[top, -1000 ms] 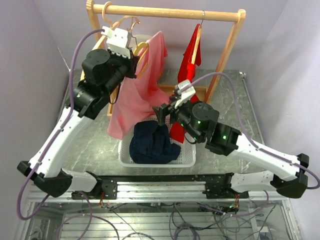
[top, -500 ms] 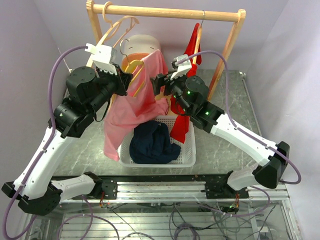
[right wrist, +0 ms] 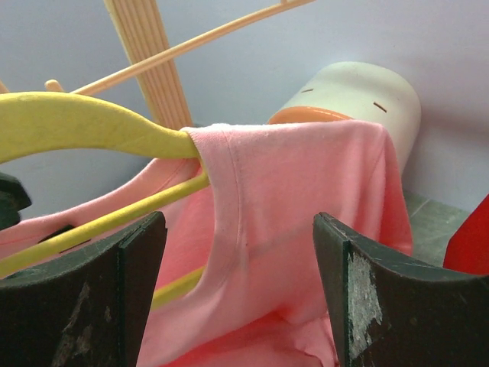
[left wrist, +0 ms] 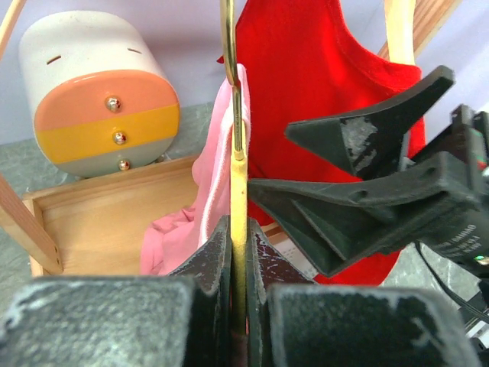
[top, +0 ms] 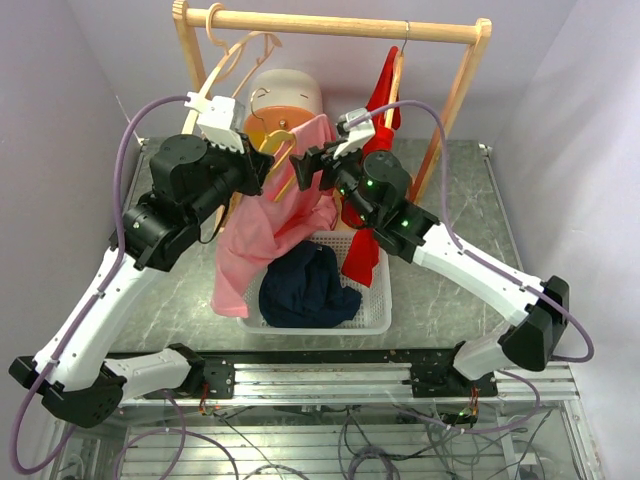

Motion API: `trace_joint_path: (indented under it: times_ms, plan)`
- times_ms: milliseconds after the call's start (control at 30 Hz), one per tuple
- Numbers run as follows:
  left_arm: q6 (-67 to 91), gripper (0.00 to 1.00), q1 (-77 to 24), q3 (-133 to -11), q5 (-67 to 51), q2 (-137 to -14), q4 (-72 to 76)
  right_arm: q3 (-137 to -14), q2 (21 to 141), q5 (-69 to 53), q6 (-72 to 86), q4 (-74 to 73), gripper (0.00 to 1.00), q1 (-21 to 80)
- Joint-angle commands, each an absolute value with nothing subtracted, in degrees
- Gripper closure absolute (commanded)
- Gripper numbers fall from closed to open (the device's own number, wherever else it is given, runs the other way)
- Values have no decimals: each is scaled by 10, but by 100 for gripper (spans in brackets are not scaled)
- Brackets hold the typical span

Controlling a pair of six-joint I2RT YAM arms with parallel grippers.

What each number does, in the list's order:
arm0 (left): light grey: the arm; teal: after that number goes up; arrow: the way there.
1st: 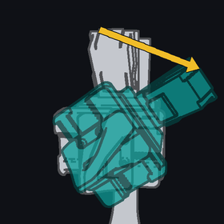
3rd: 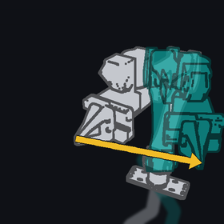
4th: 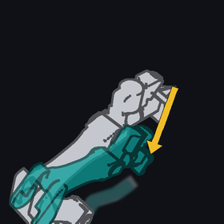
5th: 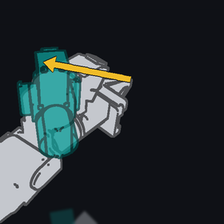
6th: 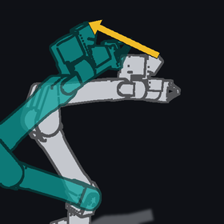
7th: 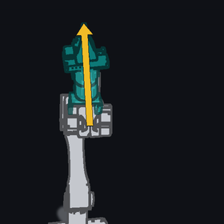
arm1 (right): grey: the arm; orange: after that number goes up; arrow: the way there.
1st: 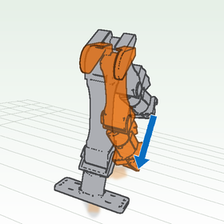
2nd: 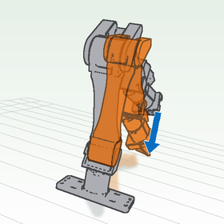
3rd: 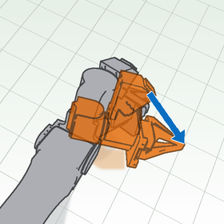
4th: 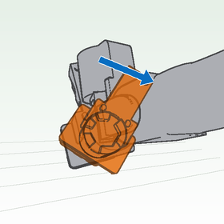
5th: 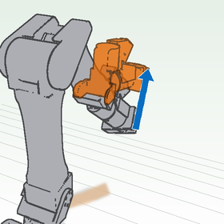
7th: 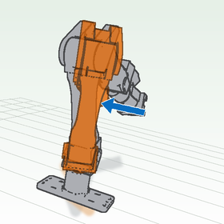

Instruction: Remove the t-shirt from the hanger

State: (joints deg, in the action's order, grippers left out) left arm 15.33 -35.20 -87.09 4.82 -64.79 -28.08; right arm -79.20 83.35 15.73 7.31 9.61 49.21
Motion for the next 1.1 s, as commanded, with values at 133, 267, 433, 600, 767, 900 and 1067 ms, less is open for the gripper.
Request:
trace_joint_path:
  times_ms: [133, 267, 433, 600, 767, 900, 1067]
  plan:
    - [166, 93, -355, -860, 2, -629, -229, -817, 877, 171, 85, 107, 29, 488]
    - [162, 93, -355, -856, 6, -616, -244, -819, 888, 204, 76, 106, 41, 489]
    - [158, 93, -355, -850, 24, -600, -261, -803, 883, 251, 65, 124, 99, 487]
    - [146, 93, -355, -848, 17, -593, -294, -800, 867, 295, 40, 131, 100, 484]
    - [132, 93, -355, -825, 33, -585, -337, -812, 846, 329, 6, 126, 100, 481]
    - [135, 93, -355, -798, 46, -568, -341, -812, 829, 315, 8, 113, 100, 480]
    - [124, 93, -355, -798, -10, -564, -347, -816, 830, 340, -4, 113, 100, 477]
